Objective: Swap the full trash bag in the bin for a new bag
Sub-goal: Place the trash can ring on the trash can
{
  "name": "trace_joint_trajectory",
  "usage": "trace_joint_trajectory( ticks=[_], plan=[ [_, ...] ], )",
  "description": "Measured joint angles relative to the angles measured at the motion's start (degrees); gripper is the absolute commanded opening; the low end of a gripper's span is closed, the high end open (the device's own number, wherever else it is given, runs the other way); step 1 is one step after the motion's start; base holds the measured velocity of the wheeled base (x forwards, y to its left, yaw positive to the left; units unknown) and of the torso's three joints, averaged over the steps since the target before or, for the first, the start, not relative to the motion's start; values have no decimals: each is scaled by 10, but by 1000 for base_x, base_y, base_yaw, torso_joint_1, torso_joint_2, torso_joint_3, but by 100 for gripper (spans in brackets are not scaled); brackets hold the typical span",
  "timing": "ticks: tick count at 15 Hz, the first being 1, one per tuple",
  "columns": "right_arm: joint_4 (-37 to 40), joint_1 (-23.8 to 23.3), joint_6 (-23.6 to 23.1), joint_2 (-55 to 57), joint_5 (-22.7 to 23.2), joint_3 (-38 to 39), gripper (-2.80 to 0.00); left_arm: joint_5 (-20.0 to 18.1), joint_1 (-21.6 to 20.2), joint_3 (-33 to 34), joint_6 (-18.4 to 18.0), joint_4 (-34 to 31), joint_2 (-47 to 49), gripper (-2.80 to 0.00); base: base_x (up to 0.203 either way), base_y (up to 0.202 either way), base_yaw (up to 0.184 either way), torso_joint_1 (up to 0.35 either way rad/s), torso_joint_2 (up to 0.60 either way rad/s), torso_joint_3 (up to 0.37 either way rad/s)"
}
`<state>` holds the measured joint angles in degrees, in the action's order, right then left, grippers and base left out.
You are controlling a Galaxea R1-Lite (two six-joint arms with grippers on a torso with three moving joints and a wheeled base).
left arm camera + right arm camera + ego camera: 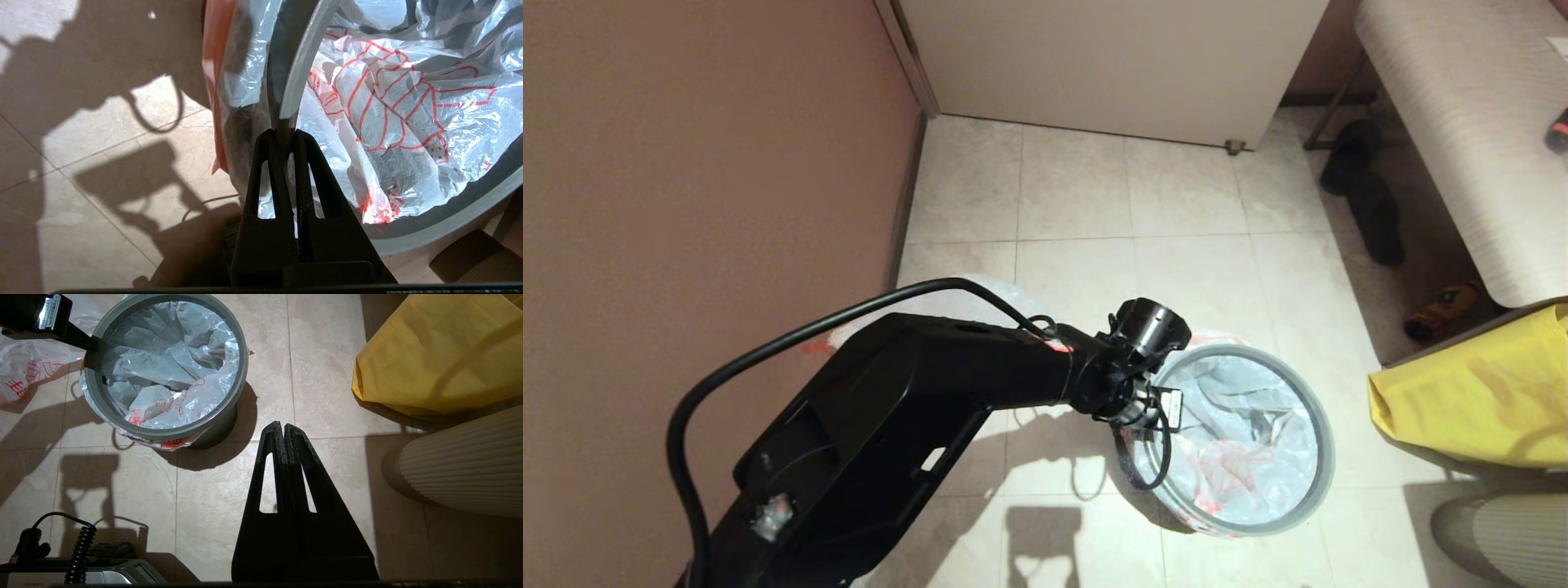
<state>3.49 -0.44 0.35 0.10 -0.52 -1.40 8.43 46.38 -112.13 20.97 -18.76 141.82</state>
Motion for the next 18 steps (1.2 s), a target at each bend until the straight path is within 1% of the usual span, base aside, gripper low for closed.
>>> trace_joint_trajectory(
  ticks=[6, 12, 15, 18],
  plan=[
    [0, 0, 0, 0, 0, 0, -280, 7, -6, 0, -4, -4, 13, -280, 0, 0, 0, 0, 0, 0],
    [0, 0, 0, 0, 0, 0, -280, 46, -1, 6, -3, -11, -5, -280, 0, 0, 0, 0, 0, 0],
    [0, 0, 0, 0, 0, 0, -280, 50, 9, 7, -3, -16, -20, -280, 0, 0, 0, 0, 0, 0],
    [0, 0, 0, 0, 0, 0, -280, 52, 10, 6, -4, -13, -19, -280, 0, 0, 0, 0, 0, 0]
  ],
)
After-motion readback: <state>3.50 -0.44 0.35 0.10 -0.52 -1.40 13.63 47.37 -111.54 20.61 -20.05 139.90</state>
